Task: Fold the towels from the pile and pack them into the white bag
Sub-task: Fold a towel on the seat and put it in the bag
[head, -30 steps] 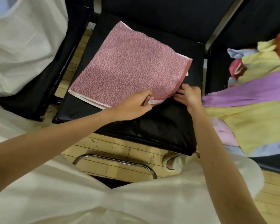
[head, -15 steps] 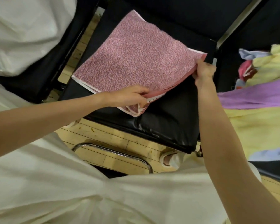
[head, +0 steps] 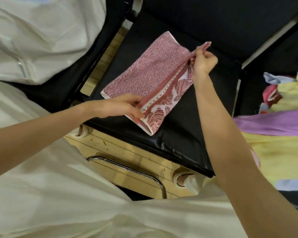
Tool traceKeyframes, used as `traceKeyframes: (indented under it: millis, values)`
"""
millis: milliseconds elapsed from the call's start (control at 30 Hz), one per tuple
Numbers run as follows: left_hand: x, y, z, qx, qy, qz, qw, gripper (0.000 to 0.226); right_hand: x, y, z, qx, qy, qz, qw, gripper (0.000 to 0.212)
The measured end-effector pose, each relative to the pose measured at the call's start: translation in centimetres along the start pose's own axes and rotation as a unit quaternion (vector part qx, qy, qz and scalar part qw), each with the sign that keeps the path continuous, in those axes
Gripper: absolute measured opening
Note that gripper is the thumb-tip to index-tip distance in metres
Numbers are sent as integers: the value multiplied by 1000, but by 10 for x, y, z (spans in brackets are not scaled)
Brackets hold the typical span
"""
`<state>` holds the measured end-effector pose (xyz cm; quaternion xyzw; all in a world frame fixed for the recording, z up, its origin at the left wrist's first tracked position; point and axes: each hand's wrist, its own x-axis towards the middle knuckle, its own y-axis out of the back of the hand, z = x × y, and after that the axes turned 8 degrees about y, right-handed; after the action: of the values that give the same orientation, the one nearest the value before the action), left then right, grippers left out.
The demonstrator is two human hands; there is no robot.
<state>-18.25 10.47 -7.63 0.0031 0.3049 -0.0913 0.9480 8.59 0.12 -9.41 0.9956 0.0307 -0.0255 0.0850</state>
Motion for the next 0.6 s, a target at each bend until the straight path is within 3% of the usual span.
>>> traceKeyframes:
  millis: [200,333,400,467,600]
  values:
    - [-18,42,-12,-43,14,86,995,39,4,-82,4,-48,26,6,998,20]
    - [-16,56,-16,39,67,161,984,20,3,-113,12,-95,23,2,995,24]
    - [-14,61,-19,119,95,229,961,9,-2,-120,15,-126,20,-18,992,35]
    - [-14,65,-23,225,105,290,924,20,-7,-123,17,-143,22,-33,989,38]
    - [-16,63,-30,351,112,367,854,24,-37,-109,11,-141,49,-56,987,19]
